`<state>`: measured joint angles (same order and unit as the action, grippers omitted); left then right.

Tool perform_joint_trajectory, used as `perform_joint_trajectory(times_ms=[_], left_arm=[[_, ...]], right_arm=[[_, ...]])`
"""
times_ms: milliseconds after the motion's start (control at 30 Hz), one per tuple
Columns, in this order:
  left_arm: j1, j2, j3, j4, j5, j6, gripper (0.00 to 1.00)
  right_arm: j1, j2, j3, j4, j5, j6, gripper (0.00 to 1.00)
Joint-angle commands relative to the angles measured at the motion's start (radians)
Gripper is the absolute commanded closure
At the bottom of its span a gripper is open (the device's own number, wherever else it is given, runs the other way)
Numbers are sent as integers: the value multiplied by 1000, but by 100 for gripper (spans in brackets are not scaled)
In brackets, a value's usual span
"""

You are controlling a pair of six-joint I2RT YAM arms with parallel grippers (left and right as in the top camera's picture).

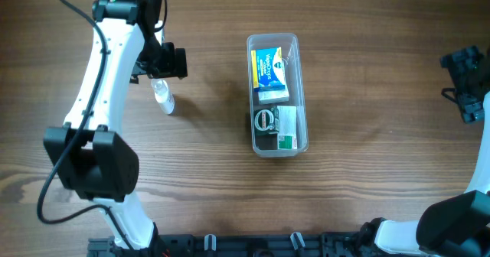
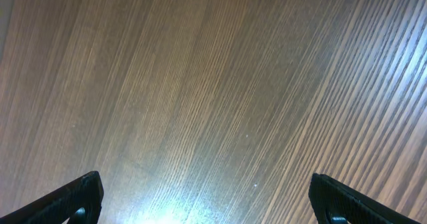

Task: Pack container
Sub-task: 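Move left gripper to the white squeeze bottle and grasp it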

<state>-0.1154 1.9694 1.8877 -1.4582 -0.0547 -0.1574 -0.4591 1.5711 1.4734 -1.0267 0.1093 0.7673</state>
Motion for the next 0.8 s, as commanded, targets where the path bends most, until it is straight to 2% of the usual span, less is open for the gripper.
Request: perform_joint_trajectory(times_ms=[0,200,400,533,767], left_arm=[[6,63,-6,-2,11,24,0],[8,89,-26,3,12,24,0],[9,89,-170,135,16,23,0],[9,89,-183,190,53,24,0],[9,89,-219,203,90,23,0]], right_arm=[[2,9,3,3,-2,21,0],[2,9,3,3,-2,20,0],[2,9,3,3,-2,20,0],[2,9,3,3,-2,21,0],[2,9,3,3,-2,20,0]])
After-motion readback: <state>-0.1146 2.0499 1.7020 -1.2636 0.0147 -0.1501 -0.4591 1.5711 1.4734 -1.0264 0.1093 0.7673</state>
